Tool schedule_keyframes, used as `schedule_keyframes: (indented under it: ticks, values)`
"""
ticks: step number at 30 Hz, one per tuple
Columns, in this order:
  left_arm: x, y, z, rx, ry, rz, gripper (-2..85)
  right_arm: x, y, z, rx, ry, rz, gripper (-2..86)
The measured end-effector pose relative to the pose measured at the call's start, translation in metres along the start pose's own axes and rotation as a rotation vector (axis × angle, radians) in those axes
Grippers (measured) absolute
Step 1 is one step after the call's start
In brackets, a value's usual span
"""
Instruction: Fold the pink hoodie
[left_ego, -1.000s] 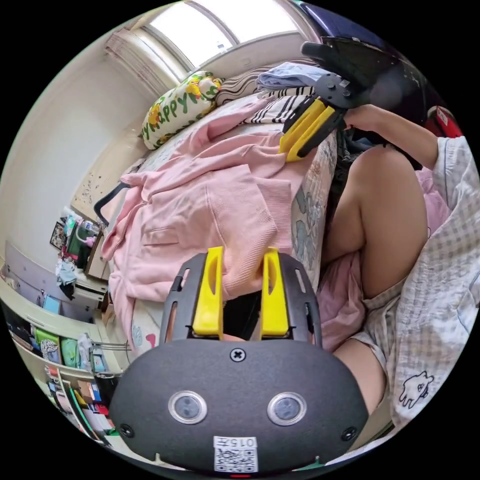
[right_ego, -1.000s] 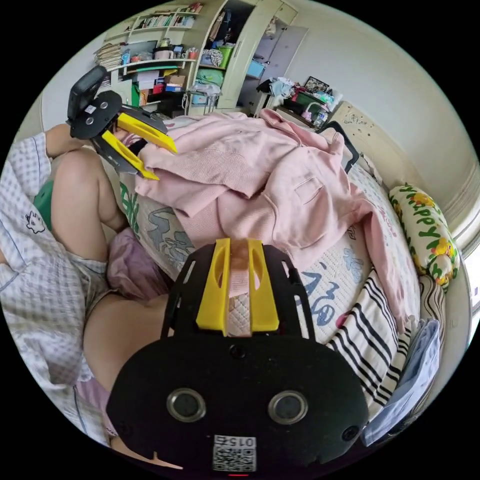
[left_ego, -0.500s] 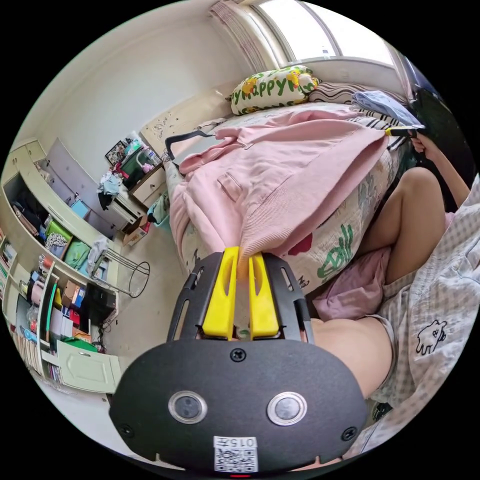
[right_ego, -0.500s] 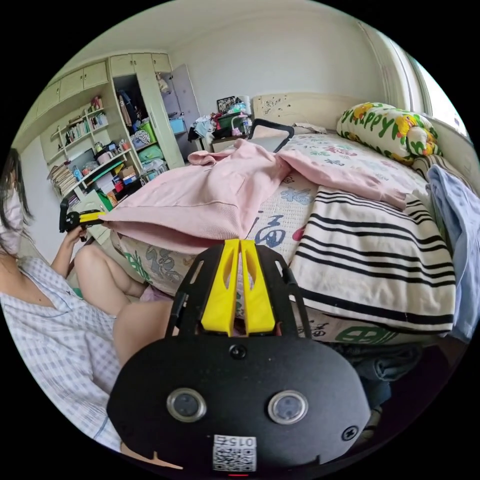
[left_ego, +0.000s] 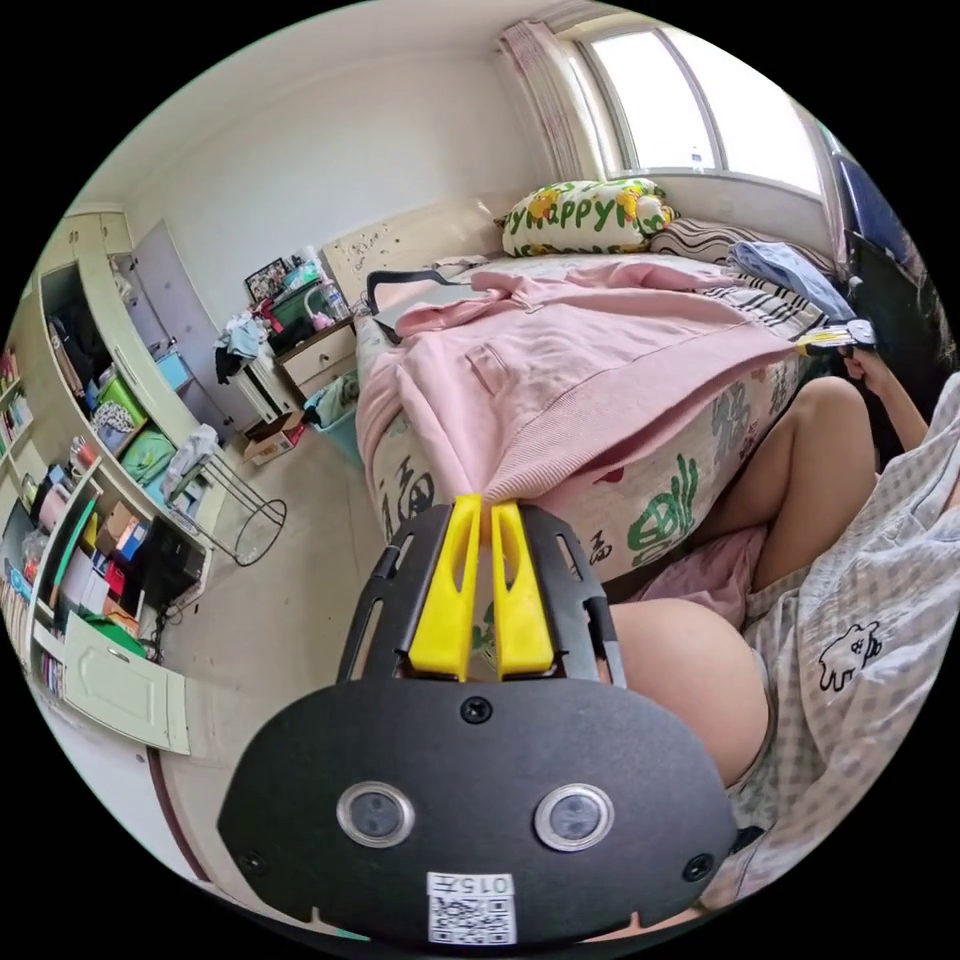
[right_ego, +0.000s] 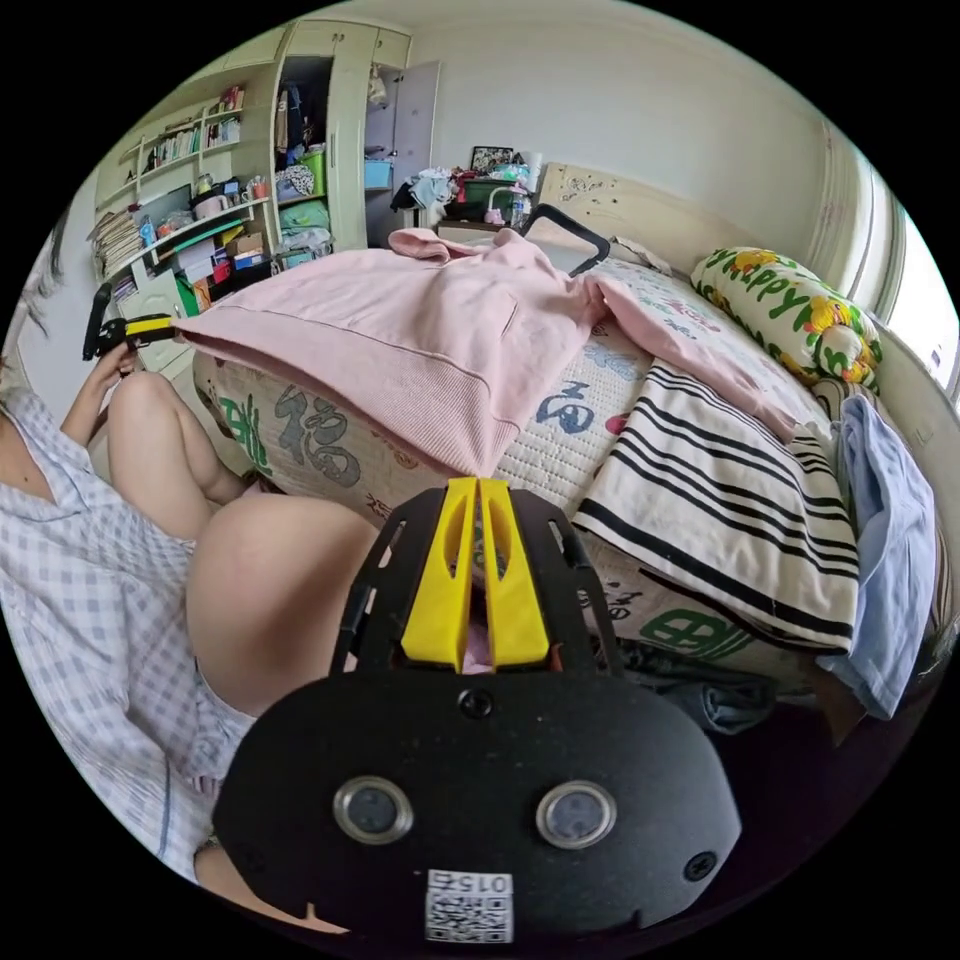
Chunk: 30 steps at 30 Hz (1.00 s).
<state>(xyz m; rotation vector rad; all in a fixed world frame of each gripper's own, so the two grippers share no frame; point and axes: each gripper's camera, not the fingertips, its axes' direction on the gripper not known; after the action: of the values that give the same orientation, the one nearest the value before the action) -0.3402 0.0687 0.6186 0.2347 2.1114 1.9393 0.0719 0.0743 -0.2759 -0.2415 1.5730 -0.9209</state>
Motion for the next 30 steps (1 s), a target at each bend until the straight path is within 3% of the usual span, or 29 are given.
schedule_keyframes:
  ticks: [9,14,17,21,25,30]
  values:
    - [0.005,0.021,0.029,-0.058,-0.103,0.137,1.2,0.02,-0.006,0.011,-0.052,-0.212,0.066,1.1]
    - [-0.062,0.034,-0.009,0.108,0.198,-0.117,4.3,0.035,-0.017,-0.017,0.121,-0.176,0.097,5.5]
    - [-0.085,0.032,-0.018,0.2,0.218,-0.247,7.9,0.055,-0.038,-0.001,0.124,-0.147,0.16,8.0]
    - [-0.109,0.03,0.023,0.046,0.253,-0.36,9.9,0.081,-0.059,0.049,0.039,-0.327,0.227,7.7]
    - [-0.139,0.047,0.062,0.001,0.512,-0.437,7.7,0.08,-0.06,0.058,0.109,-0.299,0.173,5.0]
    - [-0.146,0.053,0.069,-0.062,0.513,-0.356,4.0,0.096,-0.057,0.055,0.042,-0.278,0.221,3.8]
